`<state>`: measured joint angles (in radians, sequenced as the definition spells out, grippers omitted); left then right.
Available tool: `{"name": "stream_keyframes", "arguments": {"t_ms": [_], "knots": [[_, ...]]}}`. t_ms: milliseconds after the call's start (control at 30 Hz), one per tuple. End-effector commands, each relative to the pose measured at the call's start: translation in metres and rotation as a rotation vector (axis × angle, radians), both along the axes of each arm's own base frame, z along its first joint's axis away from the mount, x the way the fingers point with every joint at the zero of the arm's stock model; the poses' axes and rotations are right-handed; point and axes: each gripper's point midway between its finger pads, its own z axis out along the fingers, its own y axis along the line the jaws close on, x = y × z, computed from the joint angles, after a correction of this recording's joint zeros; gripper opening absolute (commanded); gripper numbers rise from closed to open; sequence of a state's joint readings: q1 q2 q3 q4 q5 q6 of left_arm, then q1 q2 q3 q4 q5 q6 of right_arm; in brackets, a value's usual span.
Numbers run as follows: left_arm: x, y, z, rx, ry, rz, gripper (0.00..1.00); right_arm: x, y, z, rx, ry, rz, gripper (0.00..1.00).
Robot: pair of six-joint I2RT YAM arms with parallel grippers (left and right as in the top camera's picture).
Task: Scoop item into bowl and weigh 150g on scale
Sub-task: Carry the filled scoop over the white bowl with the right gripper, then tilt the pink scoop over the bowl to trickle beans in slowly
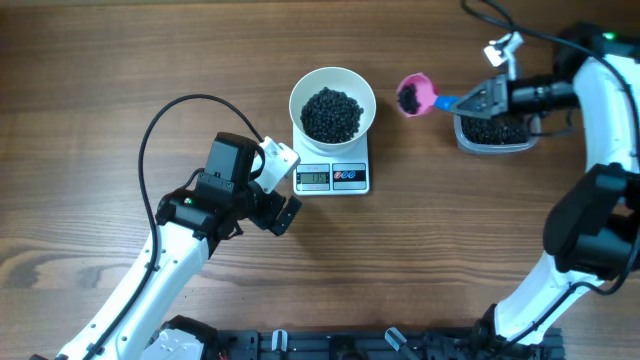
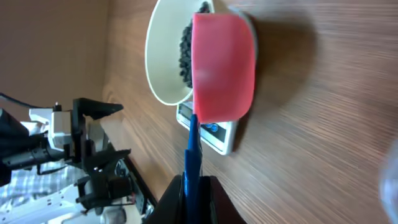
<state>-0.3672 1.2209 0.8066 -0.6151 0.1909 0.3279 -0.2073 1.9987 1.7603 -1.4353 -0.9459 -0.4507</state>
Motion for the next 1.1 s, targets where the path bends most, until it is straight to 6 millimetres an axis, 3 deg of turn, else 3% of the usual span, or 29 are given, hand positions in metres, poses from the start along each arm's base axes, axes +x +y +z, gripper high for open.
{"name": "stream_keyframes", "arguments": {"t_ms": [0, 233, 400, 833, 1067], "knots": [[0.0, 0.002, -0.003, 0.006, 0.006, 0.002, 1.0, 0.0, 0.032, 0.027, 0.055, -0.047, 0.041, 0.04], [0.0, 0.002, -0.003, 0.006, 0.006, 0.002, 1.0, 0.009, 0.079, 0.047, 0.062, -0.098, 0.101, 0.04], [0.0, 0.002, -0.003, 0.006, 0.006, 0.002, 1.0, 0.015, 0.111, 0.035, -0.039, -0.118, 0.128, 0.04], [0.0, 0.002, -0.003, 0.006, 0.006, 0.002, 1.0, 0.016, 0.121, 0.011, -0.296, -0.158, 0.143, 0.04], [0.0, 0.002, -0.003, 0.006, 0.006, 0.002, 1.0, 0.023, 0.123, 0.013, -0.296, -0.196, 0.141, 0.04]]}}
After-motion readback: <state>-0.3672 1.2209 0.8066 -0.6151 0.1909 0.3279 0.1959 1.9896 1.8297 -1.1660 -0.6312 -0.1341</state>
